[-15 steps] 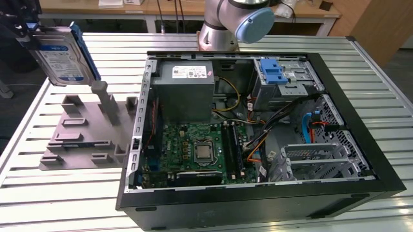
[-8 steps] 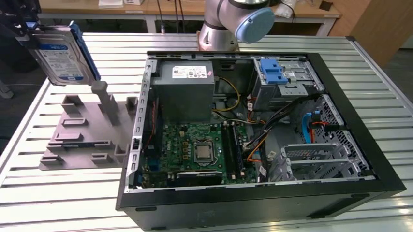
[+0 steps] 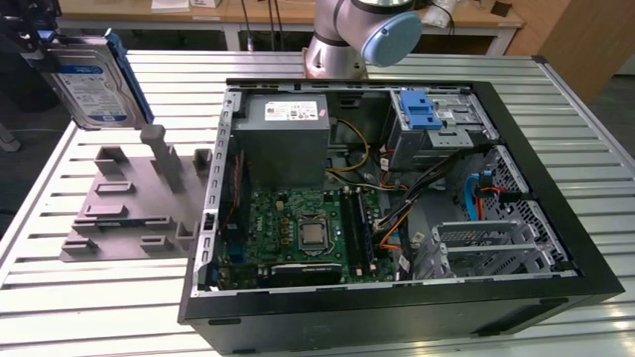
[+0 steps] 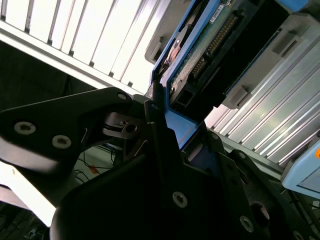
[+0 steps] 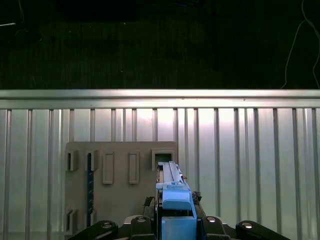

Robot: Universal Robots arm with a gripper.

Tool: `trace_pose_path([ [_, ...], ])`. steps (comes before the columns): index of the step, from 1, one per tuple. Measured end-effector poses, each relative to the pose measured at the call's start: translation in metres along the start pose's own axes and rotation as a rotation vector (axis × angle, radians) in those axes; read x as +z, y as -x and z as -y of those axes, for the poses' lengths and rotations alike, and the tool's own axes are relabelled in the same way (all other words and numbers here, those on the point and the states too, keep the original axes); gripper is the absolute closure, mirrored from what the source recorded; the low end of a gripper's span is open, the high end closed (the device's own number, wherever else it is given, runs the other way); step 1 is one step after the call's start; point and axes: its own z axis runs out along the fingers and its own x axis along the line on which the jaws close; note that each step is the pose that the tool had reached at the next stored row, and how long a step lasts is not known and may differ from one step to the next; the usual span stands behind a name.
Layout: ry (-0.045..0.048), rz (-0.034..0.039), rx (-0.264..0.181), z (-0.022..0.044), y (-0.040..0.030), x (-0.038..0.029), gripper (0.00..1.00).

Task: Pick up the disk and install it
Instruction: 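Pick up the disk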

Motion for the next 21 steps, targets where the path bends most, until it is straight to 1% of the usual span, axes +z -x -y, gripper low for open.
trace_pose_path([
  [2, -0.0001, 0.0001, 0.000, -0.0001, 0.0000, -0.0013, 0.64],
  [17, -0.0001, -0.0007, 0.000, -0.0001, 0.0001, -0.0014, 0.64],
  [21, 0.0000, -0.0009, 0.000, -0.0001, 0.0001, -0.0023, 0.64],
])
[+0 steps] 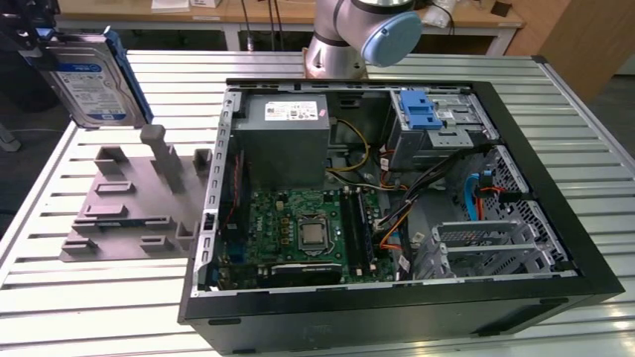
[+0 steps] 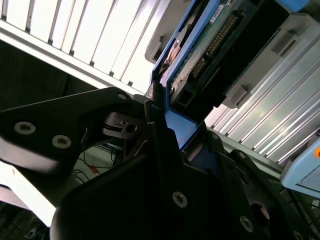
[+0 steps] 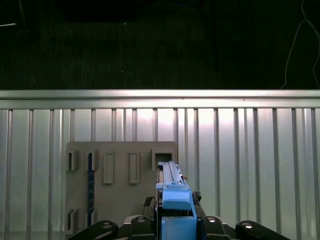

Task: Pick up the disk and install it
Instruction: 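Pick up the disk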

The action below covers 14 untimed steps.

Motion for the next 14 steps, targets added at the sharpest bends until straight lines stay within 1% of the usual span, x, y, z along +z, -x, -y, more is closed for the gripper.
trace_pose_path([
  [14, -0.0001, -0.0006, 0.000, -0.0002, 0.0002, -0.0055, 0.64],
])
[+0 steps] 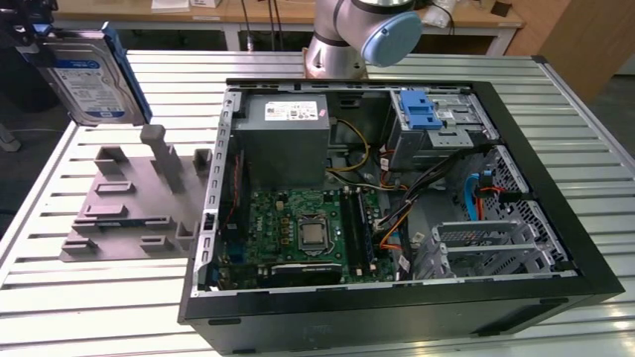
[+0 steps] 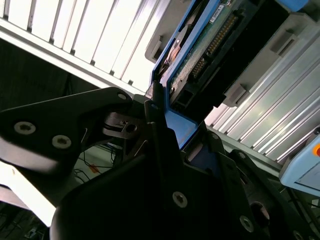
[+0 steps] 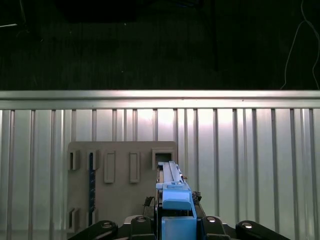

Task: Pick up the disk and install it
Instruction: 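Pick up the disk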

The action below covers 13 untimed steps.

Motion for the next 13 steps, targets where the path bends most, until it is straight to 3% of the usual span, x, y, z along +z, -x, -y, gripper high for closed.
trace_pose_path([
  [13, 0.0000, -0.0020, 0.000, -0.0003, 0.0002, -0.0067, 0.64],
])
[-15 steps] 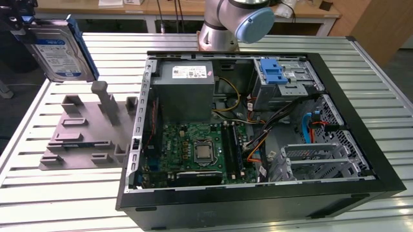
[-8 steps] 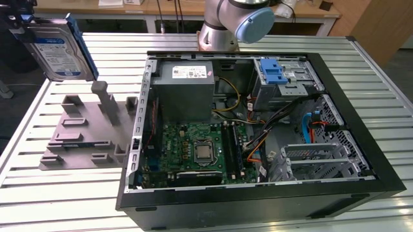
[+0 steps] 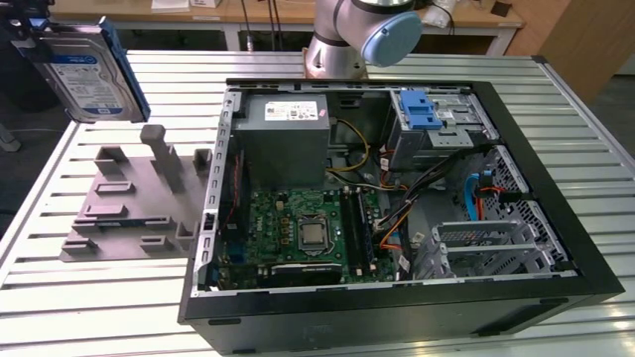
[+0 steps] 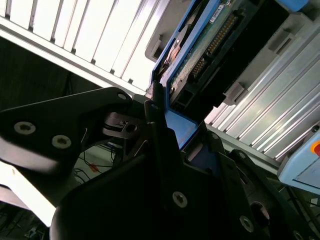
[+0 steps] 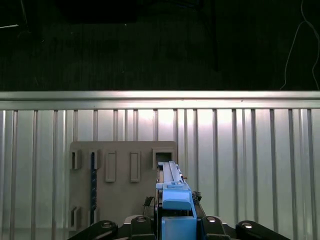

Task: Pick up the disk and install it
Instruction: 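Pick up the disk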

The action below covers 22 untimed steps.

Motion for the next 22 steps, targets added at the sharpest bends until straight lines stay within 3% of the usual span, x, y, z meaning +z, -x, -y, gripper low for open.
trace_pose_path([
  [5, 0.0001, -0.0004, 0.000, -0.0002, 0.0002, -0.0048, 0.64],
  [16, 0.0000, -0.0016, 0.000, -0.0012, 0.0010, -0.0289, 0.64],
  [22, -0.0001, -0.0033, 0.000, -0.0016, 0.0013, -0.0372, 0.64],
])
